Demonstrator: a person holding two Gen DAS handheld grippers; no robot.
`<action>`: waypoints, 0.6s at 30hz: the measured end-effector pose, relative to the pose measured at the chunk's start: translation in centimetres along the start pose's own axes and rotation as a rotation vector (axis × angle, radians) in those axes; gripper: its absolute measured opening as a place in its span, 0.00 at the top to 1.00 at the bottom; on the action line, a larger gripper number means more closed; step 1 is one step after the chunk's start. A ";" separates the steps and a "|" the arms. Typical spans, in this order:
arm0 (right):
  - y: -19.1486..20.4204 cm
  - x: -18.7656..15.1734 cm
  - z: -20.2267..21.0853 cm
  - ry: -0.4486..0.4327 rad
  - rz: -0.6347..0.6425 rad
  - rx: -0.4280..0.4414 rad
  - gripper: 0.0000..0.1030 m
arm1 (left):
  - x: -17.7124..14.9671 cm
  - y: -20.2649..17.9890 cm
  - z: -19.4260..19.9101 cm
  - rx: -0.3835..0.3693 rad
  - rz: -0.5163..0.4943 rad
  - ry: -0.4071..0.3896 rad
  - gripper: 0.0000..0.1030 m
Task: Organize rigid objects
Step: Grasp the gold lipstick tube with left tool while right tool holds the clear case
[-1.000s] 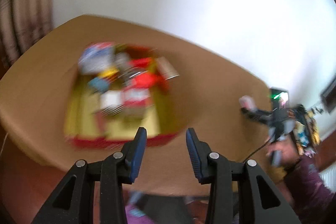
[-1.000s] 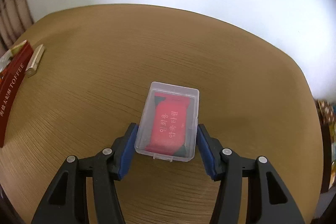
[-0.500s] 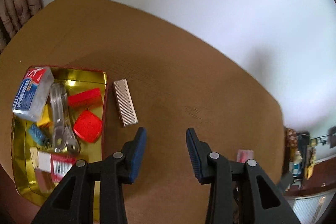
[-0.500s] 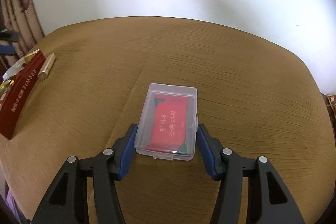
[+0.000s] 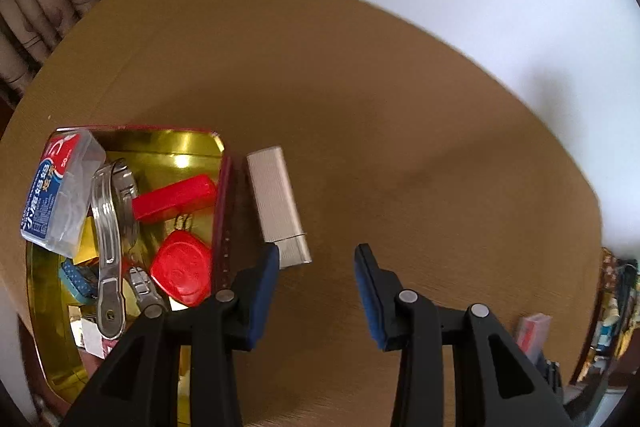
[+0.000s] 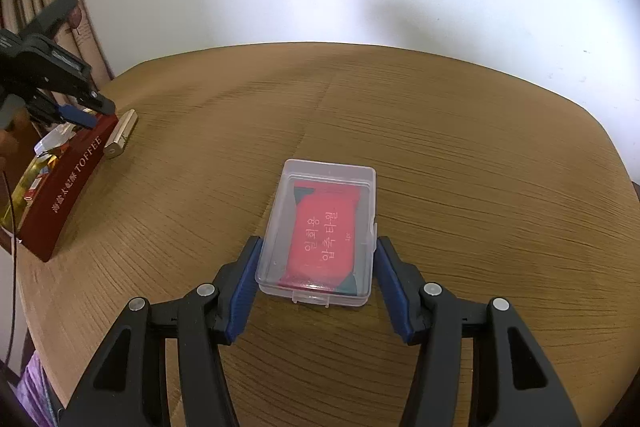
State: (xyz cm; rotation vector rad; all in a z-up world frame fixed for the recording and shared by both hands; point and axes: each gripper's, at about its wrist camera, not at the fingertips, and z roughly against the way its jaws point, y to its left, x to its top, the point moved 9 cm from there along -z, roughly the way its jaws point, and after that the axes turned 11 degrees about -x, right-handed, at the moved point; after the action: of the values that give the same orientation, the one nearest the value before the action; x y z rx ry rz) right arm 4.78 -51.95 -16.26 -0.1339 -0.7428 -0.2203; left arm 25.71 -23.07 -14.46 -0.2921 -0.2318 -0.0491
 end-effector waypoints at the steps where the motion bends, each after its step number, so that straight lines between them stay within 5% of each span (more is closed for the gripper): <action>1: -0.2 0.1 0.1 0.000 0.000 0.003 0.49 | 0.2 0.3 -0.2 0.021 0.004 -0.002 0.61; 14: -1.0 0.0 0.5 0.016 0.004 0.022 0.49 | 3.0 0.7 -4.8 0.078 -0.007 0.069 0.61; 18: -1.1 0.1 0.5 0.020 0.004 0.021 0.49 | 3.2 -0.3 -6.9 0.213 -0.100 0.197 0.60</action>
State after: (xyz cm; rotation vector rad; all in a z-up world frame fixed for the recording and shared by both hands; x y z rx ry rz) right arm 4.26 -52.89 -15.77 -0.1135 -0.7246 -0.2096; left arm 30.29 -25.40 -20.08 -0.0628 -0.0545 -0.1499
